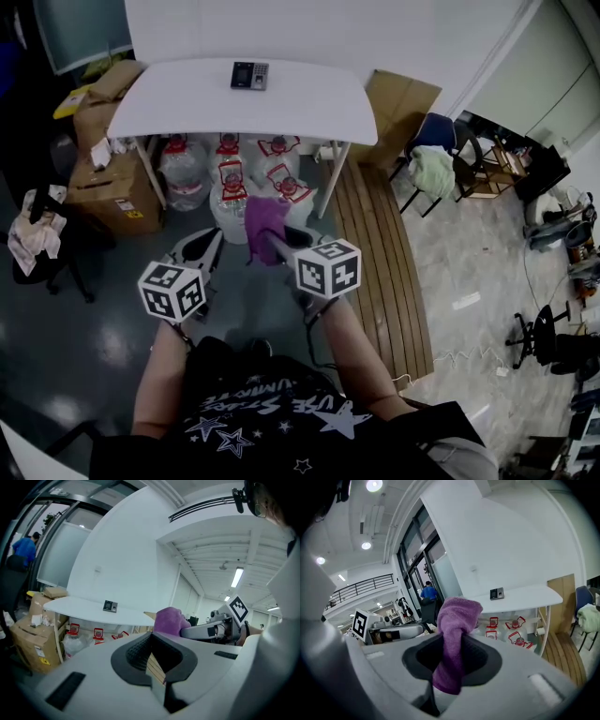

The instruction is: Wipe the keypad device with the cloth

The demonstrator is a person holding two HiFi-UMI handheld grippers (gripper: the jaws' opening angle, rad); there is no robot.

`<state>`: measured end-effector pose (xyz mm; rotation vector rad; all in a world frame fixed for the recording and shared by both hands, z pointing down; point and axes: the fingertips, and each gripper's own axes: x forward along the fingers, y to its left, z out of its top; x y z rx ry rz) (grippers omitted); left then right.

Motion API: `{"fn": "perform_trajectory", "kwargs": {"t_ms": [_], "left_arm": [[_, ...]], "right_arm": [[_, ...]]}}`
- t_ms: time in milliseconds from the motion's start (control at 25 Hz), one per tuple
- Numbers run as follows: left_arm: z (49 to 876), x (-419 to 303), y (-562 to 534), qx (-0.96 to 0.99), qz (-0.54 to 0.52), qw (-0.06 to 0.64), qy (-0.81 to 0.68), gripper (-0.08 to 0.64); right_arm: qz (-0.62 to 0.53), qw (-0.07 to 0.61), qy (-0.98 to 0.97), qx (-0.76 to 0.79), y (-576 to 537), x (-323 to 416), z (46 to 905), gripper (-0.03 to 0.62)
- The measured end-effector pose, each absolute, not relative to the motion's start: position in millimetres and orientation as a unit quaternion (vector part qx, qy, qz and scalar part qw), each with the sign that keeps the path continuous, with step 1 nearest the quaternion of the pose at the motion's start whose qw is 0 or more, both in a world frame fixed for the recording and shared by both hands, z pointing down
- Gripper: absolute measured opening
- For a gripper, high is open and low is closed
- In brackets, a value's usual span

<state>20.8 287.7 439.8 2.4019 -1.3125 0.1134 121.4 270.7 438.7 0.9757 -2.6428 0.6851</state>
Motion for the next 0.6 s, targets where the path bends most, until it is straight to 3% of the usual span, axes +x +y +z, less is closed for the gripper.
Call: {"fn": "perform_trajectory", "kwargs": {"t_ms": [600], "left_arm": [[447.3, 3.1, 249.4, 0.859, 0.037, 0.206, -0.467, 0.008]], "right_arm": [[0.254, 0.12, -0.894, 0.349, 235.8, 115.2, 451.6, 0.098]]}}
